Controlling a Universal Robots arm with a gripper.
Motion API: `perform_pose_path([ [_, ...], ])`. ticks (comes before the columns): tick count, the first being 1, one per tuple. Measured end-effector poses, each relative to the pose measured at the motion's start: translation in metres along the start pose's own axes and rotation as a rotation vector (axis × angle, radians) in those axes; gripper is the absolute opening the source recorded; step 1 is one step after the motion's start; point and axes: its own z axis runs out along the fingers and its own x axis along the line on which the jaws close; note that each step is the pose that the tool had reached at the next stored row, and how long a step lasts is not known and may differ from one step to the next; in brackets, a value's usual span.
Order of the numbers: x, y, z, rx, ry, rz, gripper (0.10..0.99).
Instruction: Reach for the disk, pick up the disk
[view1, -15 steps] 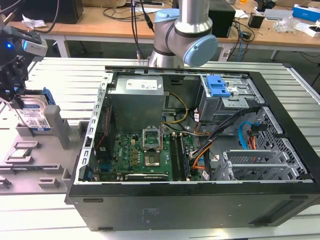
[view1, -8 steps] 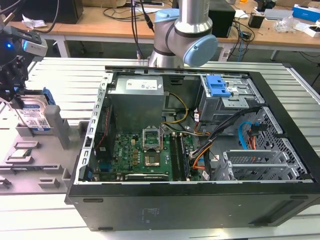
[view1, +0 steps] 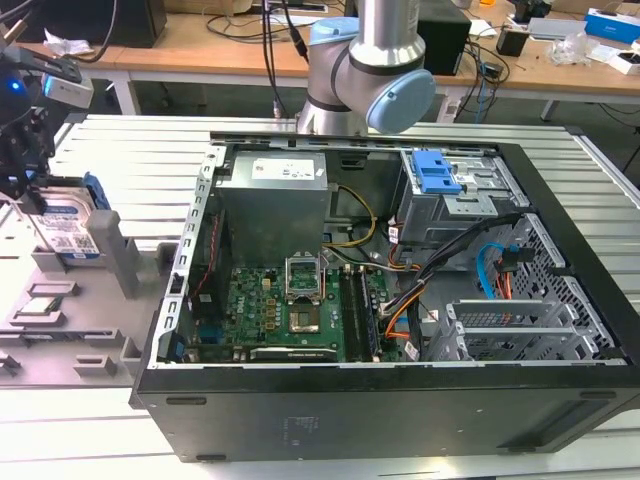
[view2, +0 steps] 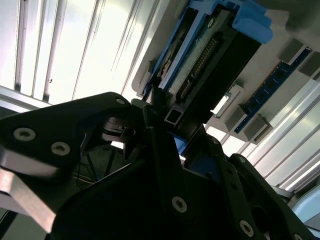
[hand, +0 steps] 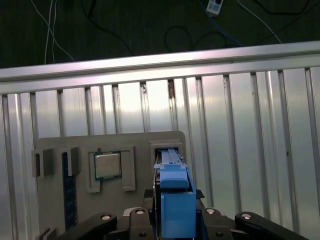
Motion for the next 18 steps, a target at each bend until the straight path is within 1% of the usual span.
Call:
perform_pose_path([
  [3,0.0001,0.0001,-0.0046,0.0,0.0,0.0,0.373],
  [8,0.0002,0.0006,-0.0172,0.0,0.0,0.0,0.373],
  [12,0.0004,0.0011,-0.0296,0.0,0.0001,0.0,0.373],
  [14,0.0005,0.0015,-0.0405,0.0,0.0,0.0,0.373],
  [16,0.0006,0.0016,-0.0448,0.0,0.0,0.0,0.373],
  [18,0.0007,0.0019,-0.051,0.0,0.0,0.0,0.373],
])
